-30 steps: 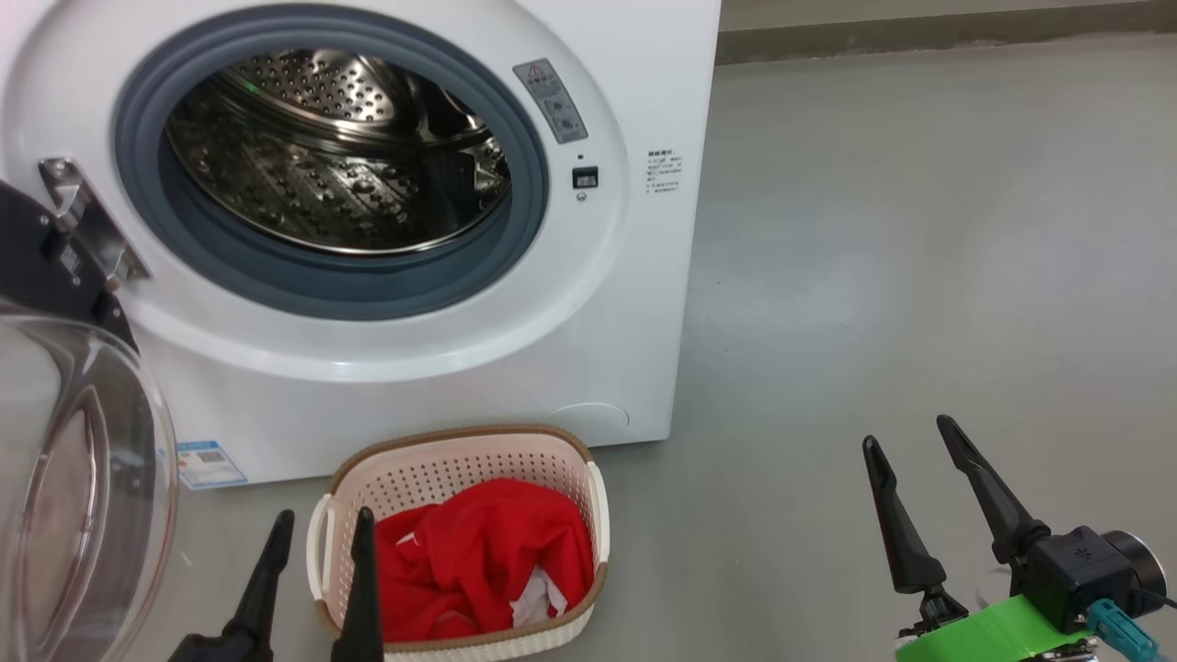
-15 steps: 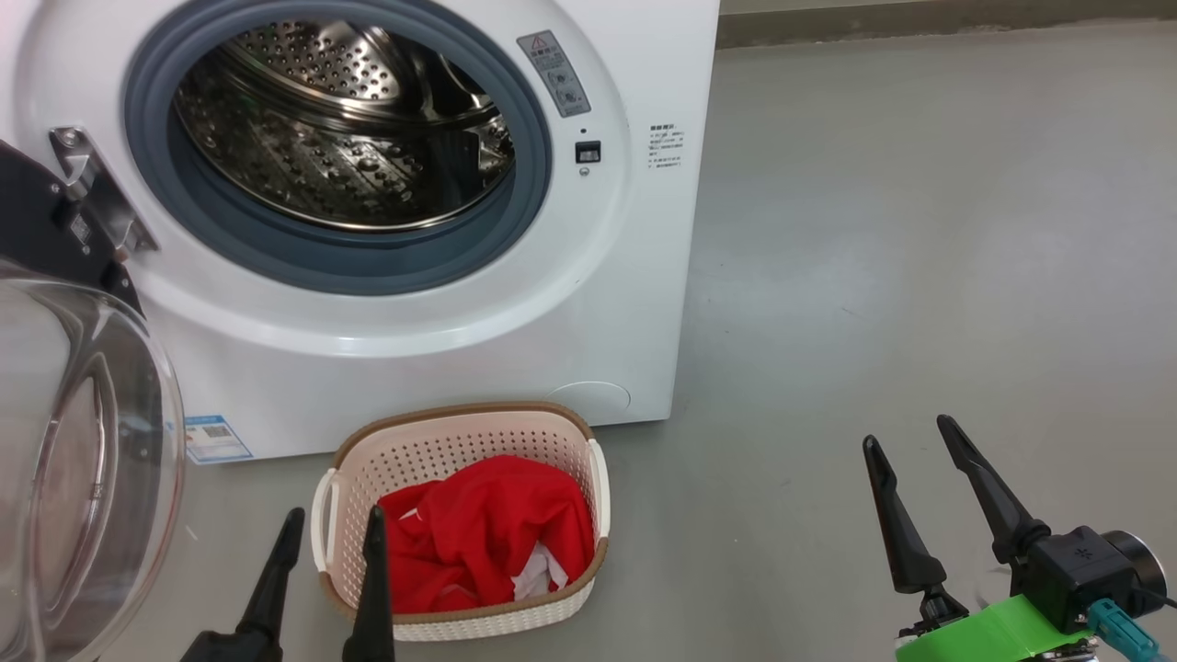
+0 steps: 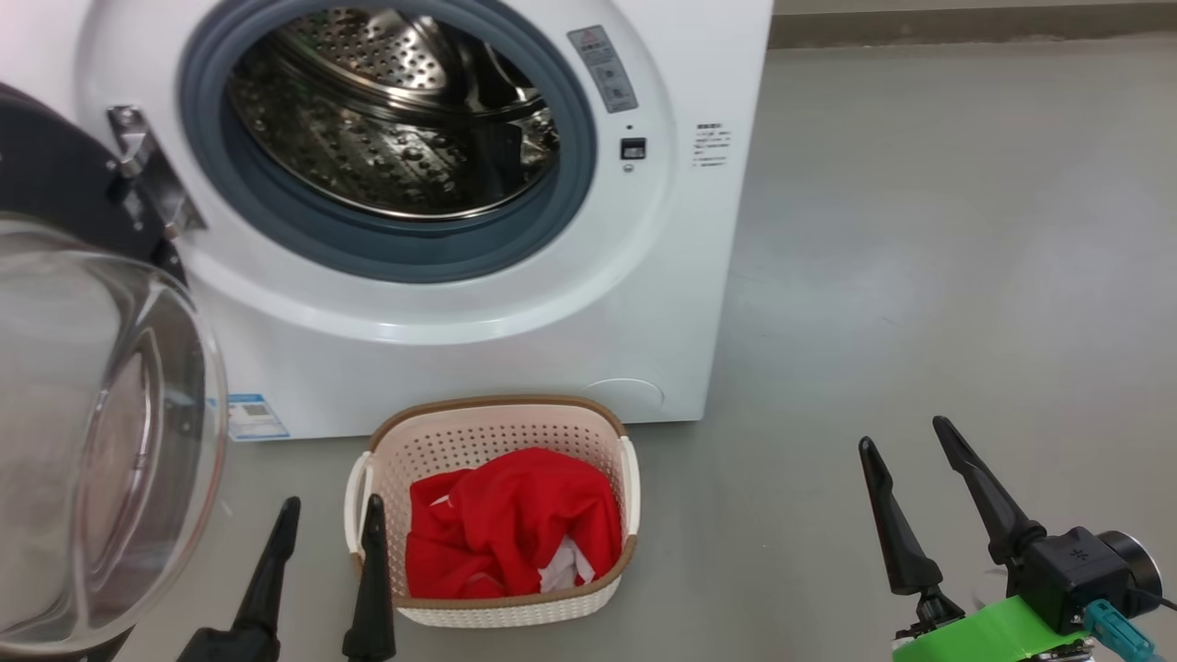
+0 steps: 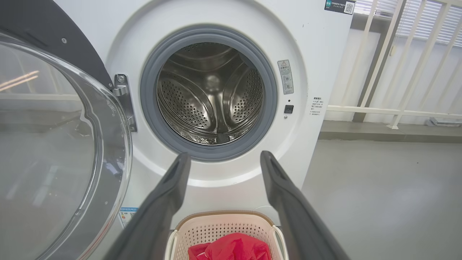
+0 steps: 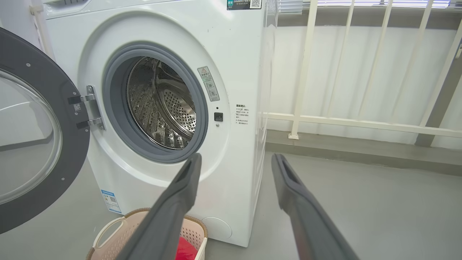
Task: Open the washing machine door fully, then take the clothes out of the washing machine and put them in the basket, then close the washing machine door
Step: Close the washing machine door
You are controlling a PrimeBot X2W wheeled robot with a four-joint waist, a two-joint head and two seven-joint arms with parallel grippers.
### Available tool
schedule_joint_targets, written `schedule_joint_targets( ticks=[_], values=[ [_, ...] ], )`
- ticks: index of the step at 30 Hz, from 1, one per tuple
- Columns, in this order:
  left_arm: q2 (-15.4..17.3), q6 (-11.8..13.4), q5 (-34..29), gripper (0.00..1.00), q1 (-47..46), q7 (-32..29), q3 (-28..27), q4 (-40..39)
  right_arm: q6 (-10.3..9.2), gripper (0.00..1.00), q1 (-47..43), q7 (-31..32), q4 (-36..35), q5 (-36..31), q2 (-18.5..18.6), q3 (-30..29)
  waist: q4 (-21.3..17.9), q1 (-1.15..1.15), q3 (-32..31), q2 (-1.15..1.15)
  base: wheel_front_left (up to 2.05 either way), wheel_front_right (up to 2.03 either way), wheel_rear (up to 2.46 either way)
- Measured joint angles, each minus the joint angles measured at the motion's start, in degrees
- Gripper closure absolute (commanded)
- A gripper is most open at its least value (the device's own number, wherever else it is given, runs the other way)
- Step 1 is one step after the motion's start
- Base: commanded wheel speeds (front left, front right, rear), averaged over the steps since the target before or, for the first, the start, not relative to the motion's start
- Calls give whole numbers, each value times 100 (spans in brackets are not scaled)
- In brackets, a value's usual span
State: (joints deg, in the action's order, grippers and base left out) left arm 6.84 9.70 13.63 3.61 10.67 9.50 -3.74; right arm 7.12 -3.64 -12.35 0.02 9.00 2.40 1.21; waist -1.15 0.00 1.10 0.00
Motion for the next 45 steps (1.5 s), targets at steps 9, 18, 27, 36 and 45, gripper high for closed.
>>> schedule_joint_targets(
  ticks=[9, 18, 27, 36, 45],
  values=[
    [85, 126, -22, 0, 5, -33, 9, -177, 0, 0, 2, 0, 20, 0, 0, 131, 475, 0, -48, 0, 0, 0, 0],
    [124, 216, -56, 0, 96, -86, 12, -323, 0, 0, 2, 25, 13, 0, 1, 203, 1023, 0, -152, 0, 0, 0, 0],
    [157, 296, -156, 0, 120, -136, 14, -445, 0, 0, 2, 29, 14, 1, 1, 328, 1596, 0, -212, 0, 0, 0, 0],
    [181, 348, -157, 0, 140, -160, 8, -555, 0, 0, 2, 26, 14, 2, 2, 352, 2150, 0, -198, 0, 0, 0, 0],
    [181, 424, -156, 0, 140, -152, 4, -593, 0, 0, 7, 30, 13, -1, 2, 360, 2442, 0, -51, 0, 0, 0, 0]
  ],
)
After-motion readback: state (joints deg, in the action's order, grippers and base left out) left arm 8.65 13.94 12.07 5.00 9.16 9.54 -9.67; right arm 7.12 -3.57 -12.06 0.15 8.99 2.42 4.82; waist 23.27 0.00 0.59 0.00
